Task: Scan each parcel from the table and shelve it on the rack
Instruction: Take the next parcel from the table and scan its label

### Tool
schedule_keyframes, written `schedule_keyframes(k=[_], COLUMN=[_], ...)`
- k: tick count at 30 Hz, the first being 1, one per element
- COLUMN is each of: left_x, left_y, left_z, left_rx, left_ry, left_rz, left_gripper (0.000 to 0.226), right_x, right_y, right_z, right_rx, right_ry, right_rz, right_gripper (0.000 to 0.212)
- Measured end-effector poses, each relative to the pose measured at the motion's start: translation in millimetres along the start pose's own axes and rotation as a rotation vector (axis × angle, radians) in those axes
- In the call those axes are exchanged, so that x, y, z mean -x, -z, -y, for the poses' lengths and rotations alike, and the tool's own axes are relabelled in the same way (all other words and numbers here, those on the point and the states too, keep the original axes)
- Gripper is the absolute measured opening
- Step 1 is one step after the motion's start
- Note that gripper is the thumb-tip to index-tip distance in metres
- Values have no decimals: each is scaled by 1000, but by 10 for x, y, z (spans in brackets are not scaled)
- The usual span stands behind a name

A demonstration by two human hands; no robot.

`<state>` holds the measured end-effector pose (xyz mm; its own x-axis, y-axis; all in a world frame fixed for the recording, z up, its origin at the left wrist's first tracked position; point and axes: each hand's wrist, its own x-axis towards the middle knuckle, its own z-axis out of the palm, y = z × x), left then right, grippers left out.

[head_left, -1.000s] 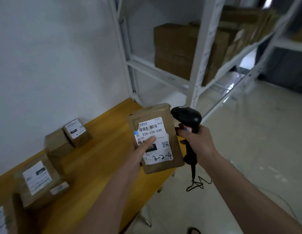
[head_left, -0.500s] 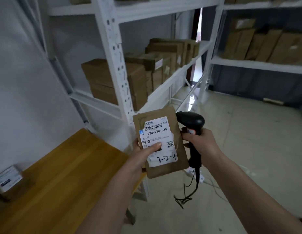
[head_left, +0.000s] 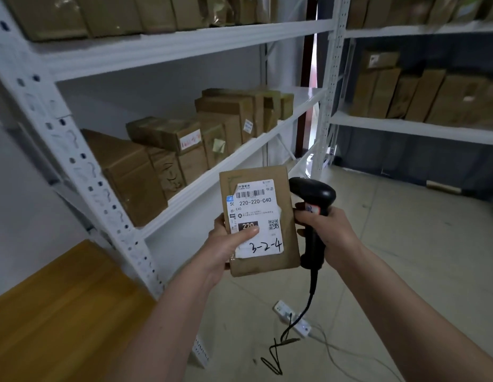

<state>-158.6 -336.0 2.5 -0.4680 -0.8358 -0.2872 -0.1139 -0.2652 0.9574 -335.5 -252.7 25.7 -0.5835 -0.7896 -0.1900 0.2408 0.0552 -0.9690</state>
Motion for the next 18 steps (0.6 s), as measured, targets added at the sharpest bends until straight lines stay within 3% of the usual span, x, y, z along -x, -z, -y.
schedule_keyframes(k=[3,10,18], left_x=[-279,-1060,-2040], left_y=[-184,-556,-746], left_z=[-119,-312,-786], left_rx=[-18,-26,-220], left_ry=[-33,-114,-111], left_rz=[32,117,196], left_gripper=[62,100,109], right_x=[-309,-1156,-2408], right_y=[136,394,457], right_z=[101,253,546], right_rx=[-23,-29,-15], right_ry=[7,39,33], right_rz=[-2,-29,-27], right_gripper=[21,17,14])
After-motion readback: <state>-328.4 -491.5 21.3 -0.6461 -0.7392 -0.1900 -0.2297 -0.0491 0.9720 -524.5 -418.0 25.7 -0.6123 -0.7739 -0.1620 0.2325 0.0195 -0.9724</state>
